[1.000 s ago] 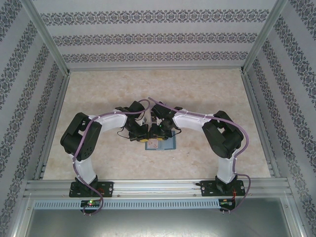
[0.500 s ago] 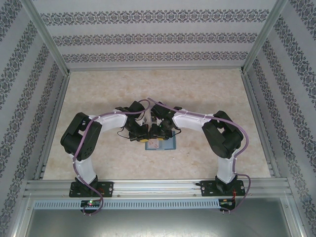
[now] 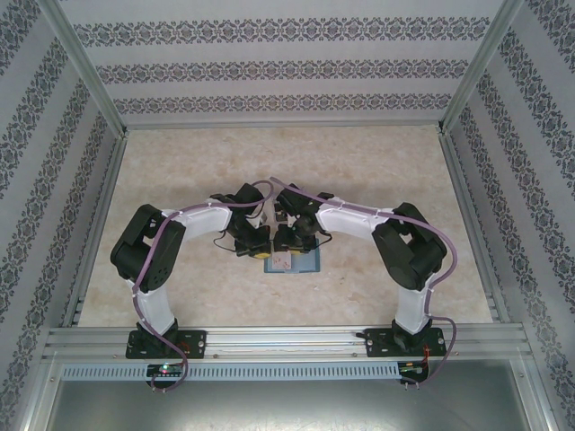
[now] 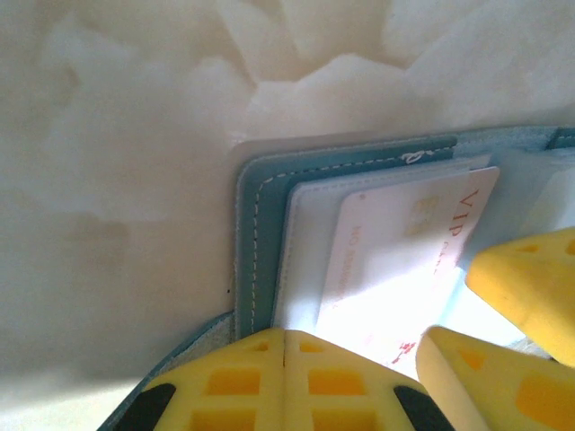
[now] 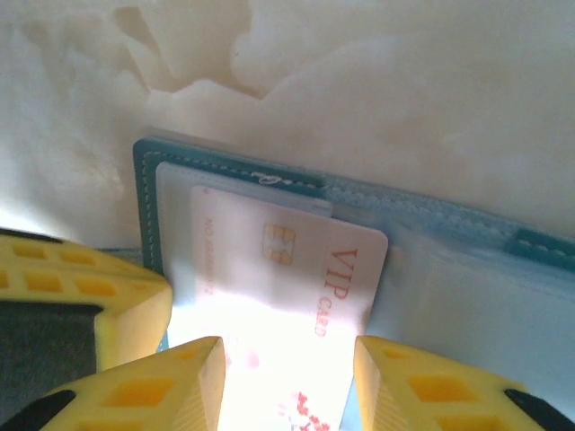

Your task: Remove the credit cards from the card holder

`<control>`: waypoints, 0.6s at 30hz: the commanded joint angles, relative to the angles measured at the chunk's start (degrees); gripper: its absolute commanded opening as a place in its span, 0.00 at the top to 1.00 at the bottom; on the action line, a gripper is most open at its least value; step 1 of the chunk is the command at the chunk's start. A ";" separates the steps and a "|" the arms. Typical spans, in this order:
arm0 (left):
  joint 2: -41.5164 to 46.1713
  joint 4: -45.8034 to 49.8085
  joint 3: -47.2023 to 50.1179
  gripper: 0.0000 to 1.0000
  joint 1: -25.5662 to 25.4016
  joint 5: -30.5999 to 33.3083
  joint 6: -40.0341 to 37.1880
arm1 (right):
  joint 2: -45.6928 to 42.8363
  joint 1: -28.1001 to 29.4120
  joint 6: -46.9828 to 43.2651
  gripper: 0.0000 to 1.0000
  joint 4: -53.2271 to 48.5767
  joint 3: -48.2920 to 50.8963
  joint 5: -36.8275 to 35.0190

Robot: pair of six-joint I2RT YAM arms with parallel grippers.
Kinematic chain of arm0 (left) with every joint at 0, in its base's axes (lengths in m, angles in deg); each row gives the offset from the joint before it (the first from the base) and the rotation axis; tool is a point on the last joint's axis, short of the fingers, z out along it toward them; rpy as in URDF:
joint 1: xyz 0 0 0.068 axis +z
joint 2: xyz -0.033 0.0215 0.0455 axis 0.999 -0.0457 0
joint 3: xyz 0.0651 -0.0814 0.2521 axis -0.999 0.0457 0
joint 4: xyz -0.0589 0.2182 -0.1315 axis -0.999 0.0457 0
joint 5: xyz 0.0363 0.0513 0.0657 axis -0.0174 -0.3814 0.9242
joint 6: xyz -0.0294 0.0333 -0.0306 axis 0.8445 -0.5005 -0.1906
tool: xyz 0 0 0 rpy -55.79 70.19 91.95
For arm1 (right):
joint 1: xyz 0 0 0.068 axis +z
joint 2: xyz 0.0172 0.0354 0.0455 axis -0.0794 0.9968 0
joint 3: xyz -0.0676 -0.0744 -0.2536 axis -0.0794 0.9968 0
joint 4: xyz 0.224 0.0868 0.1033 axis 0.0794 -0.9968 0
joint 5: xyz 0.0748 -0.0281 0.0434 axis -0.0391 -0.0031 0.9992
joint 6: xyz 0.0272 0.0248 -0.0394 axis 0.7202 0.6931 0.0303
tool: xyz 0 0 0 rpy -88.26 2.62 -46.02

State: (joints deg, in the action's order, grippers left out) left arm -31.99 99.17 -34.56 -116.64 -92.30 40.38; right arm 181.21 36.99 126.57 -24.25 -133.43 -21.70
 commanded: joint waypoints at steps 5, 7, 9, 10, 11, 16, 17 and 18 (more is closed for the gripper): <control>1.40 3.47 -3.37 1.00 -0.95 1.34 -1.07 | -3.14 -1.36 1.57 0.56 1.46 2.57 2.45; 0.73 3.52 -3.93 1.00 -1.54 1.00 -1.01 | -2.68 -1.37 1.57 0.57 1.67 2.92 2.78; -0.17 3.41 -4.49 1.00 -2.27 0.78 -0.99 | -2.06 -1.39 1.57 0.57 1.90 3.28 3.26; -0.59 3.28 -4.61 1.00 -2.45 0.79 -0.98 | -1.74 -1.42 1.57 0.57 2.15 3.37 3.53; -1.09 3.17 -4.58 1.00 -2.68 0.87 -0.98 | -1.34 -1.40 1.51 0.57 2.34 3.54 3.79; -3.24 2.93 -3.88 1.00 -2.70 0.93 -1.53 | 0.20 -1.41 1.65 0.58 3.74 4.33 4.73; -3.66 3.41 -3.87 1.00 -2.69 1.51 -1.82 | 0.40 -1.42 1.65 0.58 3.99 4.52 4.73; -3.89 3.87 -3.71 1.00 -2.74 2.21 -2.14 | 0.64 -1.43 1.65 0.58 4.02 4.56 4.78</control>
State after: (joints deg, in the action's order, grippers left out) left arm -34.50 100.30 -38.15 -118.56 -91.32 40.16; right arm 180.62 36.05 127.82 -21.10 -129.71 -18.21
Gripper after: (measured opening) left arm 0.046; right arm 0.420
